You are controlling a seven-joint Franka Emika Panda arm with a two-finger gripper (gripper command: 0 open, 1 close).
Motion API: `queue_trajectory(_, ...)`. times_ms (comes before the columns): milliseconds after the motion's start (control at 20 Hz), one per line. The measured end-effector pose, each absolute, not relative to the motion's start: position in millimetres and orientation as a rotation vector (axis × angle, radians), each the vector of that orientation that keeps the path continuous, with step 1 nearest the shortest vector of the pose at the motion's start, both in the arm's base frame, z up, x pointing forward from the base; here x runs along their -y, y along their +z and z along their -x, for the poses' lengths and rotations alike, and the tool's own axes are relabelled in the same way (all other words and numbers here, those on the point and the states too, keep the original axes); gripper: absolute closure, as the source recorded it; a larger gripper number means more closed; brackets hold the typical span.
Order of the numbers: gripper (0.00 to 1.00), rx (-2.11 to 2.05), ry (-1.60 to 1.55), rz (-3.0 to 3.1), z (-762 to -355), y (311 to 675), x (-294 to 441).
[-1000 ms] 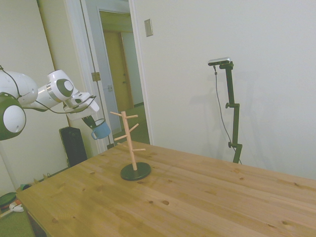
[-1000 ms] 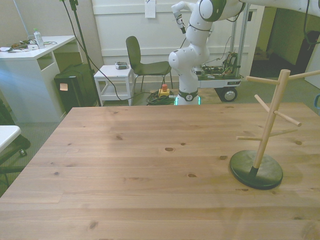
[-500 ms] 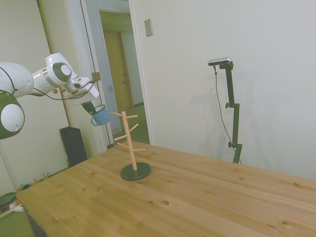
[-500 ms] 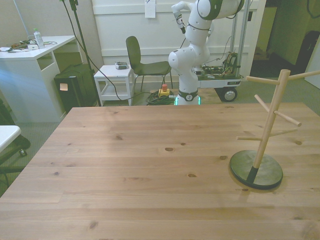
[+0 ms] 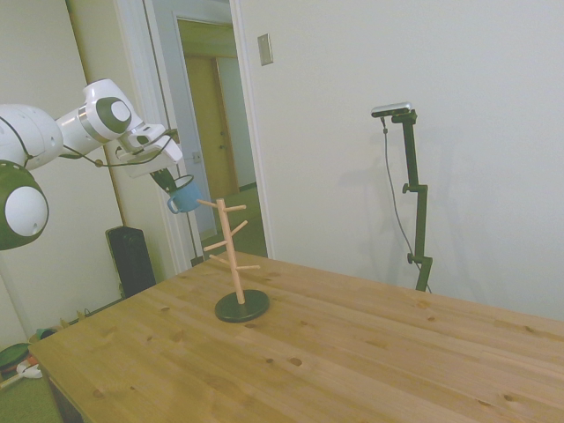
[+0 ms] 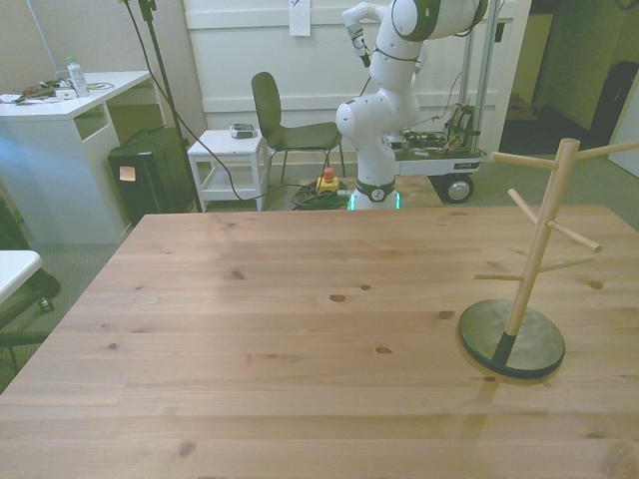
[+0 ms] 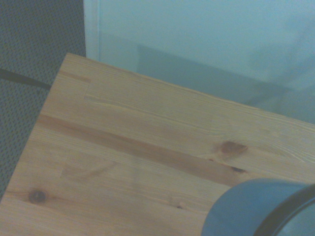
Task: Hang the mug
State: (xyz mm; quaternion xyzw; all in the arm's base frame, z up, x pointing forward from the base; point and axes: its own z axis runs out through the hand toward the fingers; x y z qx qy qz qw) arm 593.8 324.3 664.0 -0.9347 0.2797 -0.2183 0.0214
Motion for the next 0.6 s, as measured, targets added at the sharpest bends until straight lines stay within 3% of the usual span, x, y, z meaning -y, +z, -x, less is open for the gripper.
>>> queue_trajectory(600,1.00,-0.906,-0.669,2.886,-621,678,-291)
